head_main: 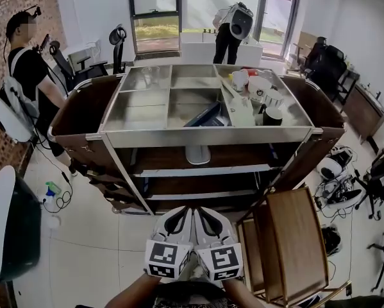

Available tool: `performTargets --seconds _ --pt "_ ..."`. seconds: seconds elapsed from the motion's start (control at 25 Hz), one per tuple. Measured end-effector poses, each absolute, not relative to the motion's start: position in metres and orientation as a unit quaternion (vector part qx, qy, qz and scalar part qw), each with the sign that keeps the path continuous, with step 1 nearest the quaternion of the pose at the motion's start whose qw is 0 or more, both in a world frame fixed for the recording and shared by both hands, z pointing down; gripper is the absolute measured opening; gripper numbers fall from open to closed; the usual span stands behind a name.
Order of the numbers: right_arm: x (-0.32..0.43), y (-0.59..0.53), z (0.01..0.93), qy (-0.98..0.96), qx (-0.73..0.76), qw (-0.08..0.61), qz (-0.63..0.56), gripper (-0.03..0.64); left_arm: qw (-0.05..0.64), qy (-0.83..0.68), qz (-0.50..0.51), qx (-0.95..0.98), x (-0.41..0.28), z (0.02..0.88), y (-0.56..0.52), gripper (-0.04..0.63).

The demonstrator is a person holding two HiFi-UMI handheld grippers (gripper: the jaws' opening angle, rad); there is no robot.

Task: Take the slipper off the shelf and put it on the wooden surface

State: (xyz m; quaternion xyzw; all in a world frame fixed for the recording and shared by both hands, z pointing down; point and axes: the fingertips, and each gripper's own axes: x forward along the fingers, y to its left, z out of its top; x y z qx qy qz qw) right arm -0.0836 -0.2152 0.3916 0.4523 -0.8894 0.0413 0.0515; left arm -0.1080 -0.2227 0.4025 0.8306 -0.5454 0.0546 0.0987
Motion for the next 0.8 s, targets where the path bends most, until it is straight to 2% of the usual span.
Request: performTargets --seconds 0.24,0.8 --pt "-0.064 -0.247 0.414 -0.896 0.438 0.056 0.051 0.000 0.105 -0.573 0.059 0.811 -0.102 0.417 -0.253 0.005" --pt "-0.082 -0.324 0.453 -0.904 0.416 0.071 0.064 0.000 0.114 -0.586 0.074 0.799 -0.111 0.446 -0.300 0.006"
